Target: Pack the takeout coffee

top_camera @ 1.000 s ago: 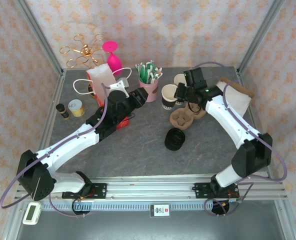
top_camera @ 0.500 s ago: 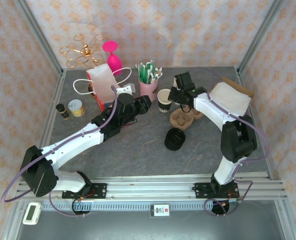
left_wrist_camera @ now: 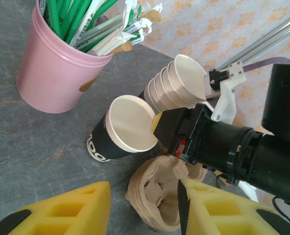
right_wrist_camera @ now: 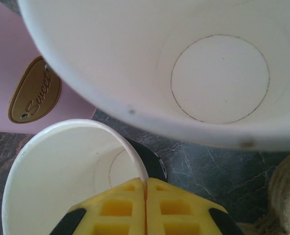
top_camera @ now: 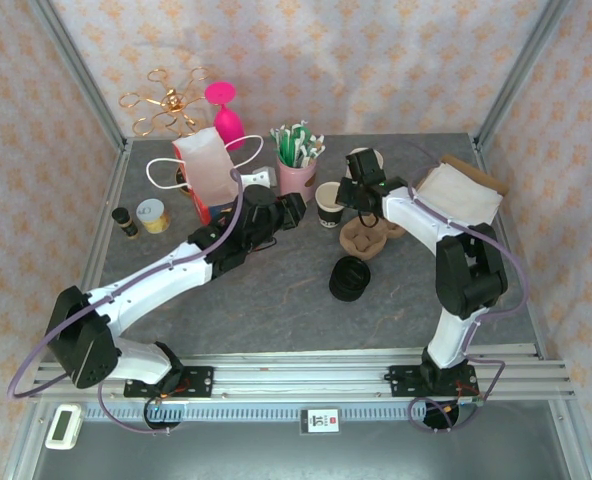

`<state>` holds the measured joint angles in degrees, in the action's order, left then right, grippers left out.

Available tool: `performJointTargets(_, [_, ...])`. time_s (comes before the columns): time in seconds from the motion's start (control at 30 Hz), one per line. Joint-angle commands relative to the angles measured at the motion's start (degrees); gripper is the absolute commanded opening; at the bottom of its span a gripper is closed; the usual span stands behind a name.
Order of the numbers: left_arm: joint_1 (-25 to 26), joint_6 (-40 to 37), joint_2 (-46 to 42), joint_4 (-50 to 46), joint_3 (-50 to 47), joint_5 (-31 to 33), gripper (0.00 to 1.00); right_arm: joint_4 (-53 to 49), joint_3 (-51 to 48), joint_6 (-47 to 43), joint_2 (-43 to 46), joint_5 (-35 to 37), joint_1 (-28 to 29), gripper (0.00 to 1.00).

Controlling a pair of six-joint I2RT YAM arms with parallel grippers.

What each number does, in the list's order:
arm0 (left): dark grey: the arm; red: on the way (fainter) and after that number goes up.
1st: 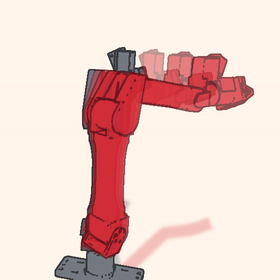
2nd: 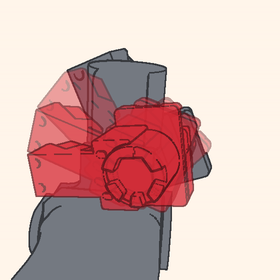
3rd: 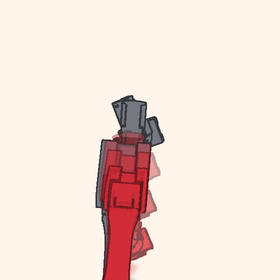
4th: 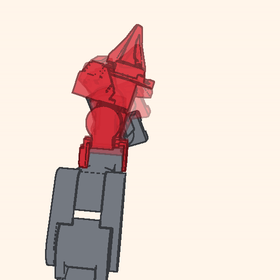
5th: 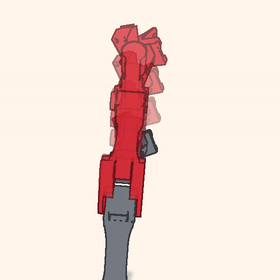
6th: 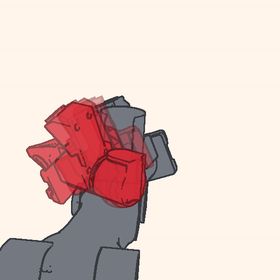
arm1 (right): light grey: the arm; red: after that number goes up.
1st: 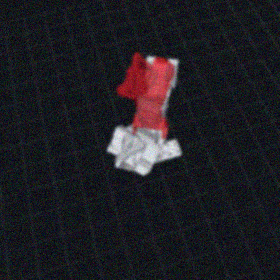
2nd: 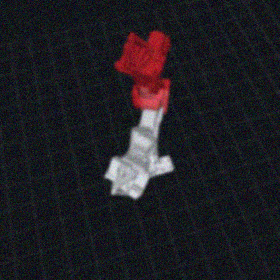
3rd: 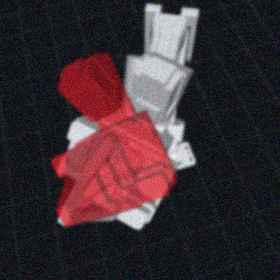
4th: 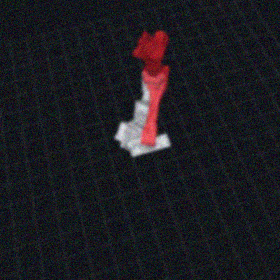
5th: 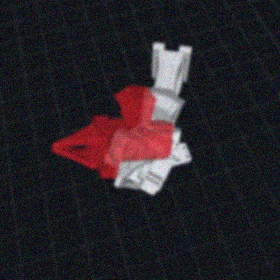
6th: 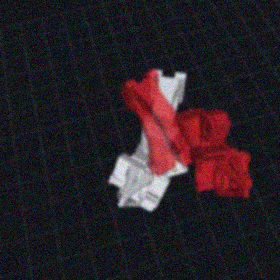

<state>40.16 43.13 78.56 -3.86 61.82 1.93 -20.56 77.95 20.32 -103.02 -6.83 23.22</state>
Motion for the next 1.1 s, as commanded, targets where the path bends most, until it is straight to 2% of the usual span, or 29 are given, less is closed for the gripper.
performJointTargets(0.0, [0.92, -2.03, 0.3, -3.15, 2.84, 1.54, 0.42, -1.0, 1.42, 0.5, 0.35, 1.74, 0.22, 0.16])
performJointTargets(0.1, [1.3, -2.64, 0.47, -4.5, 3.76, 1.99, 0.43, -1.5, 1.59, 0.54, 1.7, 1.56, 0.16, 0.23])
performJointTargets(0.17, [1.49, -3.03, 0.55, -5.82, 4.64, 2.23, 0.43, -2.68, 2.26, 0.44, 2.18, 1.65, 0.07, 0.32])
performJointTargets(0.4, [3.98, -4.57, 0.8, -12.65, 7.83, 3.74, 0.44, -6.4, 0.65, 0.73, 9.6, 1.25, -0.09, 0.45])
performJointTargets(0.63, [8.96, -6.37, 4.26, -24.58, 13.63, 6.28, 0.44, -9.4, -11.65, 2.23, 24.26, -2.24, -3.81, 0.6])
performJointTargets(0.83, [13.34, -7.93, 12.74, -31.75, 20.69, 5.79, 0.44, -11.49, -23.64, 3.03, 34.86, -7.8, -10.0, 0.75])
performJointTargets(0.97, [15.74, -8.97, 19.75, -35.89, 26.58, 6.1, 0.44, -9.31, -31.33, 4.35, 40.67, -13.45, -13.65, 0.8])
performJointTargets(1.07, [16.79, -9.21, 25.11, -39.19, 31.21, 5.98, 0.44, -8.36, -34.46, 4.23, 42.37, -15.04, -15.17, 0.85])
